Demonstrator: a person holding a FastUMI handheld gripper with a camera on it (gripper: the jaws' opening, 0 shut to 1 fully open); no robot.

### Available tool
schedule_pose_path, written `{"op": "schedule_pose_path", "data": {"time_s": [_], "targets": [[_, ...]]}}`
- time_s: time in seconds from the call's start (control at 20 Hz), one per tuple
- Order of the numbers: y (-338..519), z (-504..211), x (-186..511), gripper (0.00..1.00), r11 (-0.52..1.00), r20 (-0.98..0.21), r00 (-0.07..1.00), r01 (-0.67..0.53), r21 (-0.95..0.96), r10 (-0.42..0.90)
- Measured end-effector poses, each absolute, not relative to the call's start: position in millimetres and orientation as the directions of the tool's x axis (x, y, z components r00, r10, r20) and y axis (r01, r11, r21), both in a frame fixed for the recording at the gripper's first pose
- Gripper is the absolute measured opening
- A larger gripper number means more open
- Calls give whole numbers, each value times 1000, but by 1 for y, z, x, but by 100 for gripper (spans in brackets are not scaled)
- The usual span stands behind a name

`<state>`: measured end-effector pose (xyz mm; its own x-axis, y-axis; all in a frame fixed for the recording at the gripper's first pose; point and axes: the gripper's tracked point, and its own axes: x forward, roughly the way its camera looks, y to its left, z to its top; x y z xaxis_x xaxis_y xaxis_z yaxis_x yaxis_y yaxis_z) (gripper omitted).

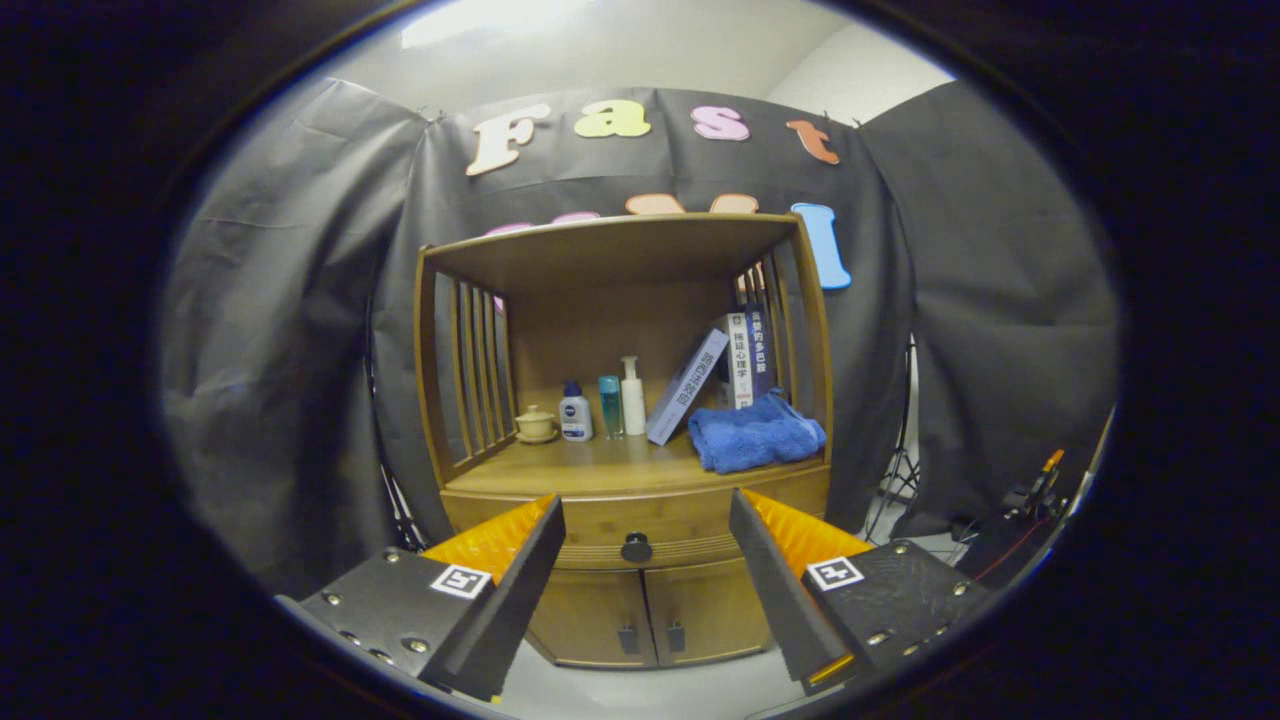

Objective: Pull open the drawer, take out the items inside it, and place them on the countertop above the cabinet.

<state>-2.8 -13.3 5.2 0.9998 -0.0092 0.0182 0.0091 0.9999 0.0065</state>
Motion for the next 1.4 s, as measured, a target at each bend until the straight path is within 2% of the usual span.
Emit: {"op": "schedule_pose_path", "data": {"time_s": [0.35, 0.55, 0.7, 0.9, 0.95, 1.1, 1.25, 1.3, 1.4], "targets": [[-7, -1, 4, 99, 1000, 18, 1000, -4, -2, 5], [-3, -9, 32, 99, 1000, 39, 999, -23, -15, 23], [-7, -43, 72, 99, 996, 18, 1000, -22, -88, 23], [10, -101, 120, 99, 987, -90, 990, -115, -109, 105], [13, -109, 129, 99, 985, -86, 989, -130, -115, 120], [4, -141, 166, 97, 989, -115, 990, -91, -117, 77], [4, -168, 201, 86, 994, -166, 983, -87, -71, 75], [4, -180, 212, 85, 993, -183, 981, -85, -83, 68], [3, -173, 211, 44, 995, -179, 981, -85, -50, 75]]}}
